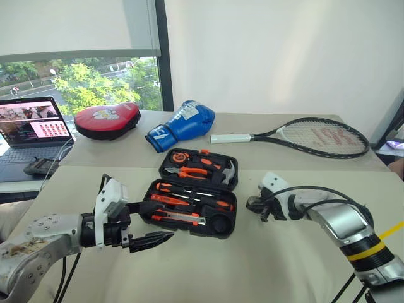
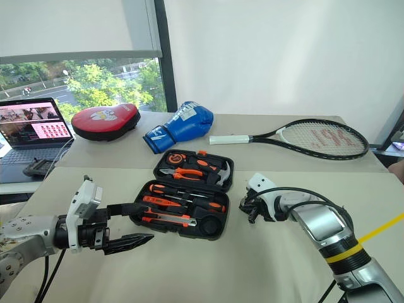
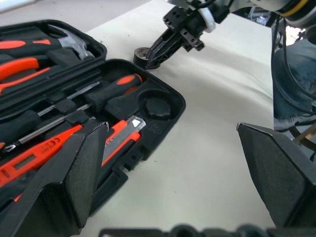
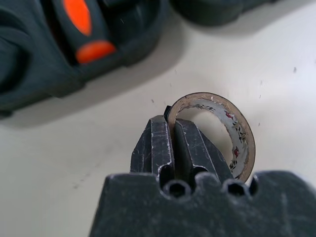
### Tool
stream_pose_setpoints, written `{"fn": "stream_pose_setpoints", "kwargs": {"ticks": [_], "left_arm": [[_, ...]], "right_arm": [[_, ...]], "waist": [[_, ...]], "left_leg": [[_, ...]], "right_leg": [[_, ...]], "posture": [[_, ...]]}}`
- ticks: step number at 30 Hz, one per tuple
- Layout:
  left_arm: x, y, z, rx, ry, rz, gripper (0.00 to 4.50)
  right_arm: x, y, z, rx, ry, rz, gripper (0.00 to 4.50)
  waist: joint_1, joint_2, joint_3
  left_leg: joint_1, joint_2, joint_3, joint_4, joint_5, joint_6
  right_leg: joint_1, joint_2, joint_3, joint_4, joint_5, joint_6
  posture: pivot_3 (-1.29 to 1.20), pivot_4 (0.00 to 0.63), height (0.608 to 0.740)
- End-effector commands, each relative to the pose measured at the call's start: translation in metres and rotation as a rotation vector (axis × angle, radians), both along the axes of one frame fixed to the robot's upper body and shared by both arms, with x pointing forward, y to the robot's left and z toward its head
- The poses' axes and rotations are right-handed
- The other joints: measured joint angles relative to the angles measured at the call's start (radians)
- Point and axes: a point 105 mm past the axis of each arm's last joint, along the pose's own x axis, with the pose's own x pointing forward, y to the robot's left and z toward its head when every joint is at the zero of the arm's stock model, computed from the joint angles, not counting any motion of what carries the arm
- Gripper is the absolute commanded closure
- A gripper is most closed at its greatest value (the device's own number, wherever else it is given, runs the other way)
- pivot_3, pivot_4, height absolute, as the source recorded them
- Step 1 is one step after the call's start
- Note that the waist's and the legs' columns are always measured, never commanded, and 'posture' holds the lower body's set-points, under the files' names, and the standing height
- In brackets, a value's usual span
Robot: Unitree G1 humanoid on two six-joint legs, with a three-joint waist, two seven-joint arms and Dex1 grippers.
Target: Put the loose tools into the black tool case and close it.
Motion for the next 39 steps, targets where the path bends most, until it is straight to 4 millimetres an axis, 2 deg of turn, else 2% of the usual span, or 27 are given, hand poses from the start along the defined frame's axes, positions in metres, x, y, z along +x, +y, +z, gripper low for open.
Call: {"fn": "stream_pose_setpoints", "kwargs": {"ticks": [1, 5, 8, 13, 17, 25, 26, 29, 32, 34, 36, 39], "left_arm": [[0.003, 0.012, -0.001, 0.015, -0.027, 0.038, 0.0], [0.003, 0.015, -0.003, 0.021, -0.026, 0.039, 0.0], [0.003, 0.016, -0.003, 0.028, -0.034, 0.043, 0.0], [0.001, 0.017, -0.002, 0.033, -0.041, 0.05, 0.0], [-0.001, 0.018, -0.004, 0.039, -0.04, 0.054, 0.0], [-0.002, 0.016, -0.005, 0.038, -0.045, 0.063, 0.0], [-0.002, 0.016, -0.005, 0.037, -0.045, 0.064, 0.0], [-0.002, 0.017, -0.005, 0.028, -0.042, 0.073, 0.0], [0.002, 0.019, -0.005, 0.003, -0.028, 0.109, 0.0], [0.01, 0.023, -0.007, -0.042, -0.004, 0.176, 0.0], [0.021, 0.029, -0.006, -0.085, 0.004, 0.268, 0.0], [0.051, 0.037, 0.003, -0.147, -0.031, 0.453, 0.0]], "right_arm": [[-0.022, 0.037, 0.045, 0.07, -0.087, 0.185, 4.48], [-0.034, 0.062, 0.042, 0.049, -0.065, 0.274, 4.48], [-0.048, 0.082, 0.018, 0.009, 0.024, 0.336, 4.48], [-0.064, 0.085, -0.014, -0.047, 0.129, 0.365, 4.48], [-0.06, 0.078, -0.03, -0.09, 0.163, 0.338, 4.48], [-0.044, 0.071, -0.034, -0.09, 0.178, 0.307, 4.48], [-0.046, 0.071, -0.034, -0.09, 0.181, 0.328, 4.11], [-0.052, 0.074, -0.026, -0.057, 0.18, 0.377, 3.18], [-0.061, 0.079, -0.001, 0.081, 0.174, 0.393, 2.17], [-0.064, 0.078, 0.021, 0.171, 0.127, 0.385, 2.17], [-0.062, 0.076, 0.033, 0.233, 0.096, 0.341, 2.17], [-0.047, 0.066, 0.051, 0.304, 0.015, 0.209, 2.17]], "waist": [[-0.003, 0.0, 0.0], [-0.006, 0.001, 0.0], [-0.003, 0.0, 0.0], [0.0, 0.001, 0.001], [-0.002, 0.001, 0.0], [0.002, 0.0, 0.0], [0.002, 0.0, 0.0], [0.002, 0.0, 0.0], [0.004, 0.0, 0.0], [0.003, 0.001, 0.0], [0.001, 0.001, 0.0], [0.0, 0.0, 0.001]], "left_leg": [[0.0, 0.0, 0.0, 0.0, 0.0, 0.0], [0.001, 0.001, -0.001, 0.0, -0.002, 0.003], [0.0, 0.0, -0.001, 0.0, -0.002, 0.003], [0.0, 0.0, 0.0, 0.0, 0.001, -0.001], [0.001, 0.0, 0.0, 0.0, 0.0, -0.001], [0.003, 0.0, 0.0, 0.0, 0.0, -0.001], [0.003, 0.0, 0.0, 0.0, -0.001, -0.001], [0.004, 0.0, 0.0, 0.0, -0.002, 0.002], [0.003, 0.0, -0.001, 0.0, -0.002, 0.001], [0.001, 0.0, -0.001, 0.0, -0.001, -0.001], [0.0, 0.0, -0.001, 0.0, -0.001, -0.001], [0.0, 0.0, -0.001, 0.0, -0.001, -0.001]], "right_leg": [[0.0, 0.0, 0.0, 0.0, 0.0, 0.0], [-0.001, 0.001, -0.001, 0.001, 0.0, 0.0], [0.0, 0.0, -0.001, 0.001, 0.0, -0.001], [-0.001, -0.001, -0.001, 0.0, 0.0, -0.001], [0.0, -0.002, -0.001, 0.0, 0.001, -0.001], [0.002, -0.001, -0.001, 0.0, 0.001, -0.001], [0.002, -0.001, -0.001, 0.0, 0.001, -0.001], [0.003, -0.001, -0.001, 0.0, 0.001, -0.001], [0.002, -0.001, -0.001, 0.0, 0.001, -0.001], [0.001, -0.001, -0.001, 0.0, 0.001, -0.001], [0.0, -0.002, -0.001, -0.001, 0.001, -0.001], [0.0, -0.002, -0.001, 0.0, 0.001, -0.001]], "posture": [[0.0, 0.15, 0.74], [0.0, 0.15, 0.74], [0.0, 0.15, 0.74], [0.0, 0.15, 0.74], [0.0, 0.15, 0.74], [0.0, 0.15, 0.74], [0.0, 0.15, 0.74], [0.0, 0.15, 0.74], [0.0, 0.15, 0.74], [0.0, 0.15, 0.74], [0.0, 0.15, 0.74], [0.0, 0.15, 0.74]]}}
